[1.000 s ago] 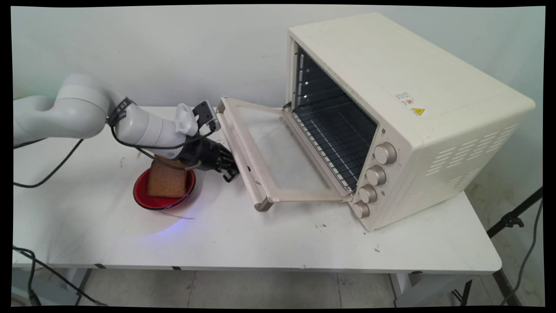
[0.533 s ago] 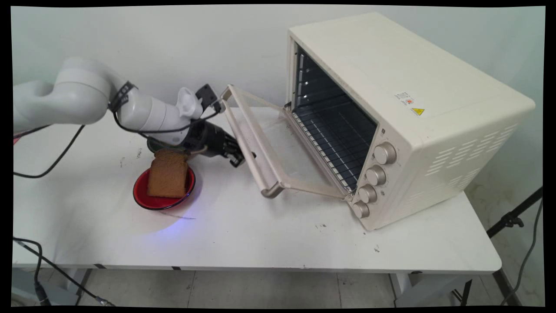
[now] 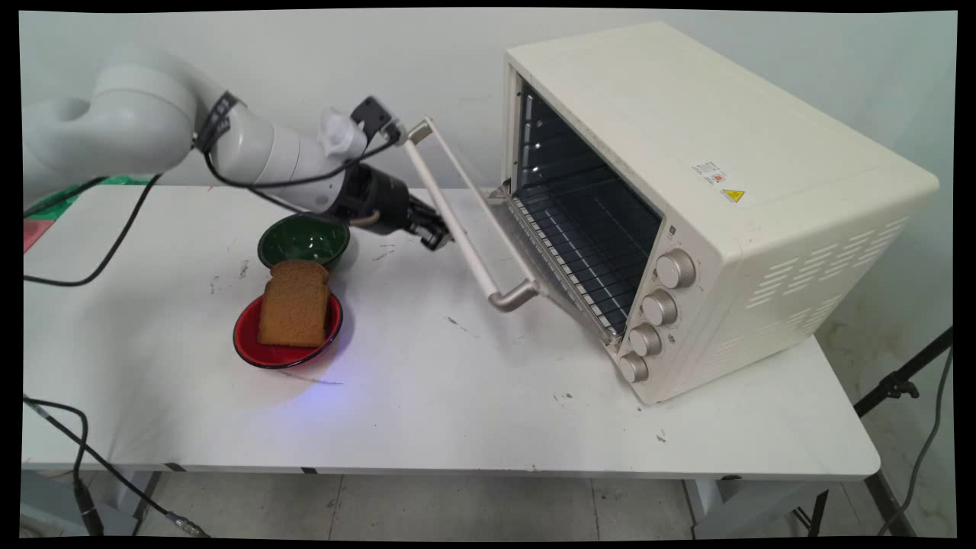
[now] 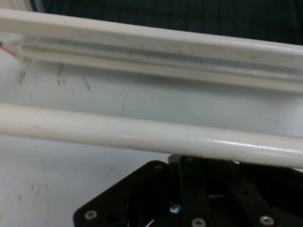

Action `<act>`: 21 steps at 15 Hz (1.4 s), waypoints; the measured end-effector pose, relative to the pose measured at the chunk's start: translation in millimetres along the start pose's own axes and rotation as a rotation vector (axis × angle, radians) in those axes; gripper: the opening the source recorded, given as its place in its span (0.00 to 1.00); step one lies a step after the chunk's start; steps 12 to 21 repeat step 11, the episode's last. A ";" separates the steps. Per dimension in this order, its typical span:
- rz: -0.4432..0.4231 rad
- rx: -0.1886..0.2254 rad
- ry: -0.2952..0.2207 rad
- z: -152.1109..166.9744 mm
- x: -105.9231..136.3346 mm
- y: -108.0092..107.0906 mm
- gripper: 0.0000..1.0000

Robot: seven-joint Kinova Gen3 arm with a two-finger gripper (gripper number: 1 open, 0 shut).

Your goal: Close the oven

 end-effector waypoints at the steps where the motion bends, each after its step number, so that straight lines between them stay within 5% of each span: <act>1: -0.004 0.000 0.011 -2.1 7.8 -0.3 0.00; 10: 0.038 -0.029 0.093 -19.6 57.4 -3.6 0.00; 21: 0.044 -0.033 0.098 -21.1 59.8 -3.9 0.00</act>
